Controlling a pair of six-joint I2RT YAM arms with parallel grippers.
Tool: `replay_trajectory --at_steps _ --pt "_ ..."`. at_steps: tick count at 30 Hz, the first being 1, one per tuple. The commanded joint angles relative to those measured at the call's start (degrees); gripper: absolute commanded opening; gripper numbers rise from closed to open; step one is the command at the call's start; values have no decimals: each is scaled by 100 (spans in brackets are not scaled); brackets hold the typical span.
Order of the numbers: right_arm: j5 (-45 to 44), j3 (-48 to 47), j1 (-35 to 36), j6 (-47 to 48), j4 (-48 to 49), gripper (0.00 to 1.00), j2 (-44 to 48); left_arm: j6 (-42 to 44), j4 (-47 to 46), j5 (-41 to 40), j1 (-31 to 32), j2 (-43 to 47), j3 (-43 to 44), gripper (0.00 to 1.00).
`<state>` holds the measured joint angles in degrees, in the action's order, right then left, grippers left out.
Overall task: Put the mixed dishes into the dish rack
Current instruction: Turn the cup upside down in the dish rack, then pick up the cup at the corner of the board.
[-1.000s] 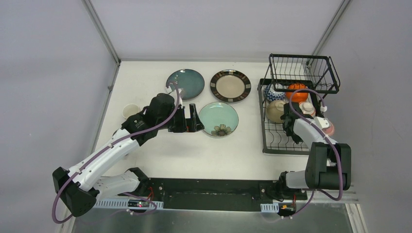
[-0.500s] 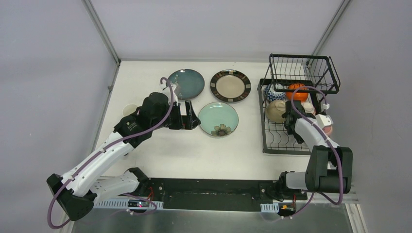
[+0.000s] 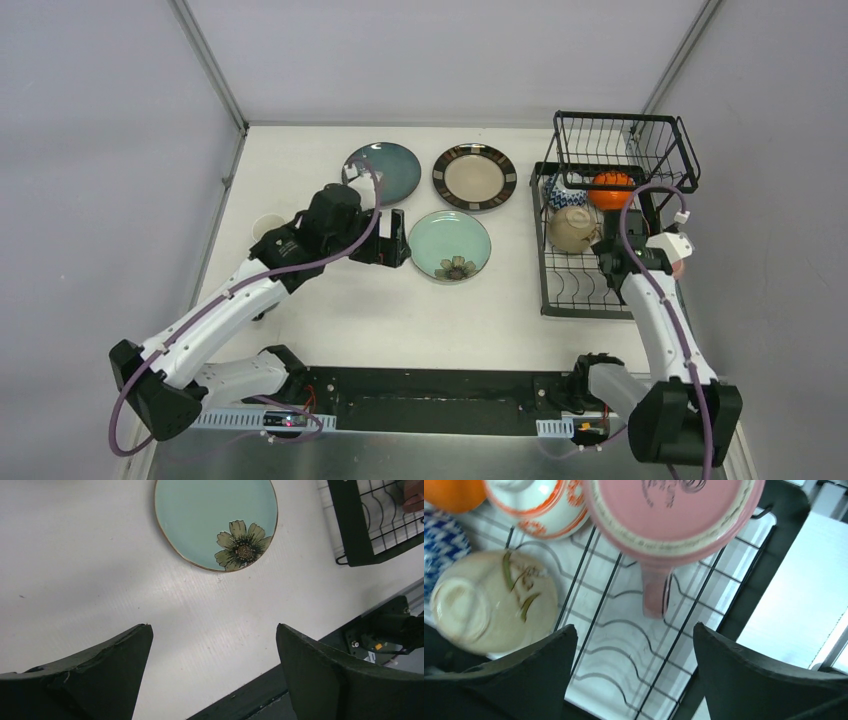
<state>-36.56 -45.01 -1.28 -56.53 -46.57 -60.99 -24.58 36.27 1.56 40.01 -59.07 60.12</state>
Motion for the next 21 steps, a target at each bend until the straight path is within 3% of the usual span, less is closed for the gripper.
replay_trajectory --at_steps 1,3,7,11,16,21 --pt "1159 -160 110 857 -187 92 763 475 194 146 -55 -450 420 99" --pt "1608 -110 317 1128 -181 97 1180 539 349 160 -59 -712 558 99" --pt "3447 96 521 1977 467 94 1650 303 558 -111 -134 -1134 711 99" --pt "5097 305 728 2019 1090 94 1828 -281 908 -1032 -397 -1442 888 99" --pt "5502 410 1267 1933 1651 94 1956 -620 1175 -2284 -1062 -1626 1011 98" --pt "5502 429 1860 1933 1852 94 1908 -544 1184 -2957 -1904 -1657 1165 92"
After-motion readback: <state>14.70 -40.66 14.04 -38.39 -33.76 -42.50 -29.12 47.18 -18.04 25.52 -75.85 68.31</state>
